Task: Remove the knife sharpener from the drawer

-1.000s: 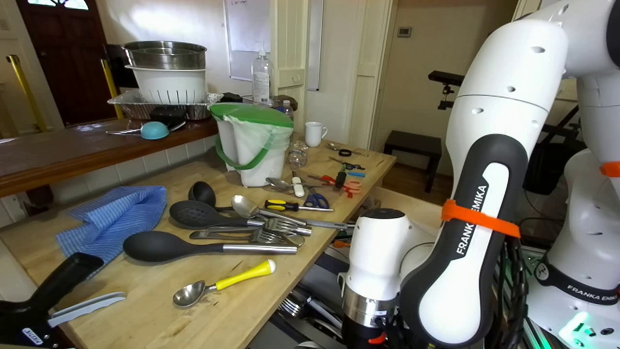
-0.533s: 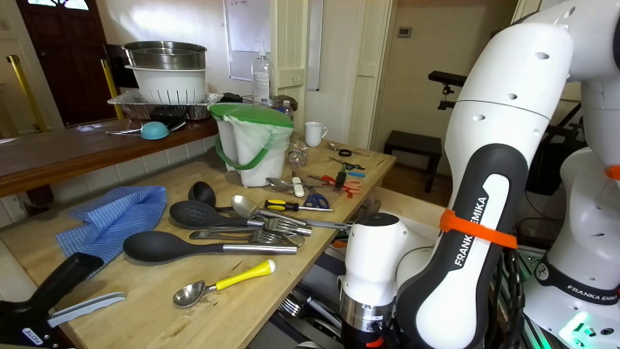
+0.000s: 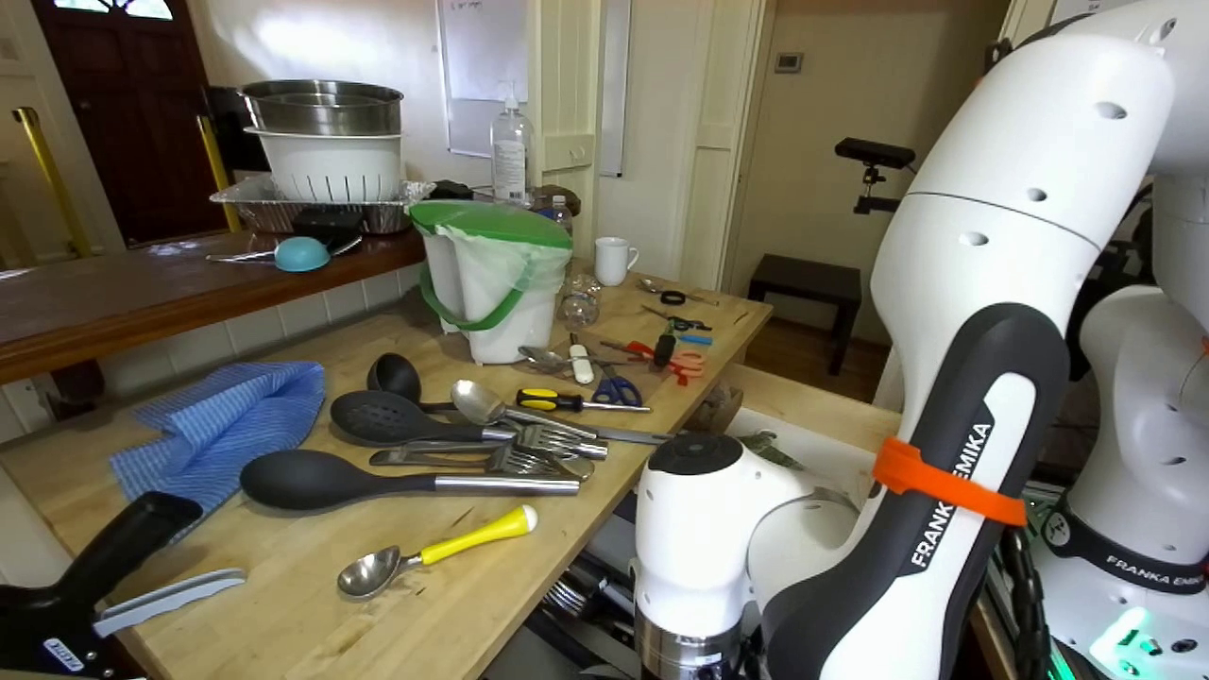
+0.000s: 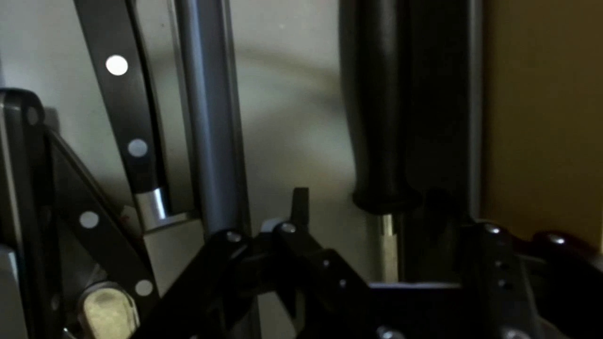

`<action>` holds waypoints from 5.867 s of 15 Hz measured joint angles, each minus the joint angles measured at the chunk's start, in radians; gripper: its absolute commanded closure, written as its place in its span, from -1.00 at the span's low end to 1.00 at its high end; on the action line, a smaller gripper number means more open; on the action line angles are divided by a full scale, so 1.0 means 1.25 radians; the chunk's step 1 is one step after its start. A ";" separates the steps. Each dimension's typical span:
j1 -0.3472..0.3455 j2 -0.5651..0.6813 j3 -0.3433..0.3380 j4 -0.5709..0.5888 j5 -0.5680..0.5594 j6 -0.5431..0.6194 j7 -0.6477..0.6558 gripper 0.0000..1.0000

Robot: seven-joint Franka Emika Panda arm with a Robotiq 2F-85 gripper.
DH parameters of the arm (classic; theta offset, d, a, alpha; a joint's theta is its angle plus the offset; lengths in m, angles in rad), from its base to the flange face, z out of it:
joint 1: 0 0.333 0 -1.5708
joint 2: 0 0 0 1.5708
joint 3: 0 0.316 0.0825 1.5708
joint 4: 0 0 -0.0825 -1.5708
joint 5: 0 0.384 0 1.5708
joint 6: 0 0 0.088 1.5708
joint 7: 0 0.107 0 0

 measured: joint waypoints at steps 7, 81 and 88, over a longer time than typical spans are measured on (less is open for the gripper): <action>0.015 0.031 -0.024 0.057 -0.030 -0.105 0.029 -0.21; -0.429 -0.993 0.389 -0.409 0.500 0.054 -0.430 0.80; -0.684 -1.200 0.284 -0.410 0.429 -0.079 -0.378 0.80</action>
